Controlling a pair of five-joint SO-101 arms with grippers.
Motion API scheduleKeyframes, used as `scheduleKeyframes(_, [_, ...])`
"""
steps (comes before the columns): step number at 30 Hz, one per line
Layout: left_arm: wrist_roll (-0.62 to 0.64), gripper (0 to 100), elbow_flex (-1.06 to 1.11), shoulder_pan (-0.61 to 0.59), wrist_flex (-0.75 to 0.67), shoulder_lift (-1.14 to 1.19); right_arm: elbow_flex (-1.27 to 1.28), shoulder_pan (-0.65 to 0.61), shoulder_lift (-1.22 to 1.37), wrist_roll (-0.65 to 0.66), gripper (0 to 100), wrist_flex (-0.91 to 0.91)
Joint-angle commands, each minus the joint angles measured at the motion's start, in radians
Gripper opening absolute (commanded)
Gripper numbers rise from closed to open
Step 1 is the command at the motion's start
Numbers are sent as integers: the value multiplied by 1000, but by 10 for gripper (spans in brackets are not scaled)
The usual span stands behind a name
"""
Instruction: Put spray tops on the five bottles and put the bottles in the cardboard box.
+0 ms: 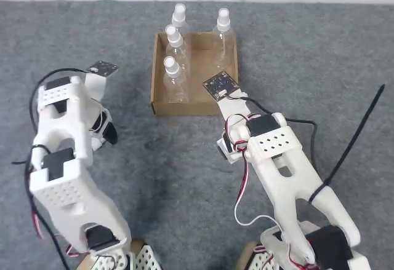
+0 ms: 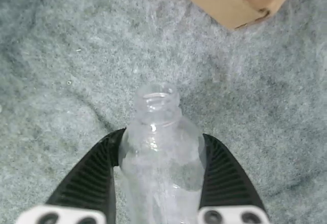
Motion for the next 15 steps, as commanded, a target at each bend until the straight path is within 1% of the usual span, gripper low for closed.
scheduleKeyframes(1, [-5, 85, -56, 2, 29, -14, -8, 12, -48, 0, 40, -18])
scheduleKeyframes(7, [-5, 13, -127, 2, 149, -14, -8, 12, -48, 0, 40, -18])
scheduleKeyframes(11, [-5, 11, -188, 2, 262, -14, -8, 12, -48, 0, 40, -18])
scheduleKeyframes(15, [-5, 11, -239, 0, 338, -14, -8, 12, -48, 0, 40, -18])
